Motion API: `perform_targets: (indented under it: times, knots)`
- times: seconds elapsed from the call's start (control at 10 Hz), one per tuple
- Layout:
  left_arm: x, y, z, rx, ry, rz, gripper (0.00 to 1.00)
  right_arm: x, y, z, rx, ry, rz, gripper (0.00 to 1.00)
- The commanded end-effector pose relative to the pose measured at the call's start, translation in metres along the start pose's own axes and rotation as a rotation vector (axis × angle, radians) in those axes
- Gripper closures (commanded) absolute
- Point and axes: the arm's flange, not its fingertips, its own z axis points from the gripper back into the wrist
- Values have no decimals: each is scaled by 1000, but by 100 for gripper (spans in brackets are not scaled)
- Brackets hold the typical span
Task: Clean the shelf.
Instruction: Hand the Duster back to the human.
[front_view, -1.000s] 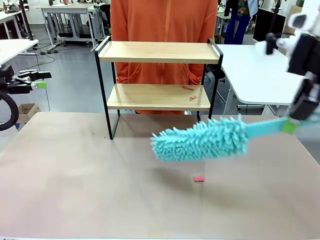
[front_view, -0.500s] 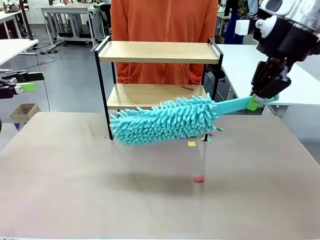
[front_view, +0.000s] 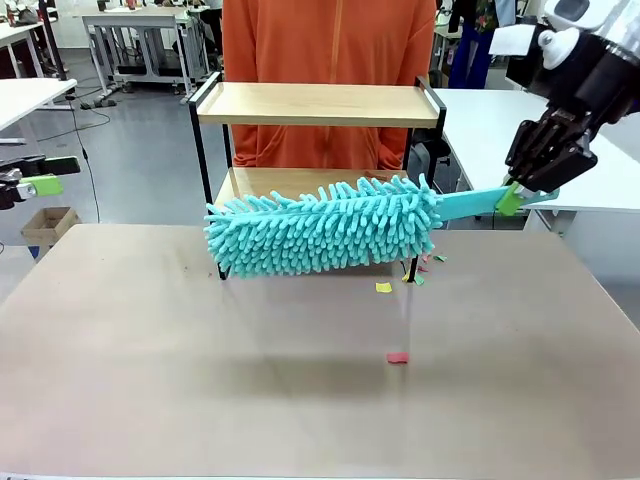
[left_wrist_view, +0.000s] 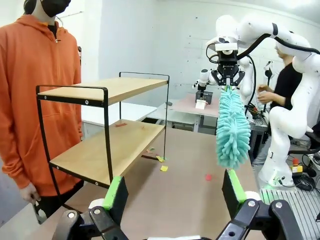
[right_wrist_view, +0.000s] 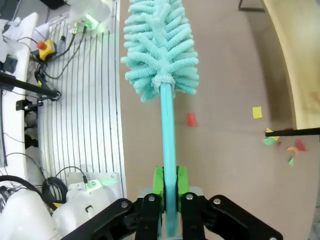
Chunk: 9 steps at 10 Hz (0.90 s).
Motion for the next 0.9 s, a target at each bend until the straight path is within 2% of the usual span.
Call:
perform_targets:
  times: [0.0, 0.2, 0.4, 0.5, 0.8]
  knots:
    - [3, 5, 1, -1, 3, -20, 0, -4, -1, 3, 0, -11, -4, 87]
    - [3, 5, 1, -1, 3, -20, 0, -35, -34, -11, 104, -179, 96, 87]
    - [2, 3, 1, 1, 2, -4, 0, -56, -49, -24, 136, -257, 157, 87]
    - [6, -15, -11, 34, 27, -42, 0, -63, -54, -27, 133, -251, 165, 87]
    - [24, -80, -36, 67, -13, -119, 0, -76, -63, -28, 135, -200, 198, 87]
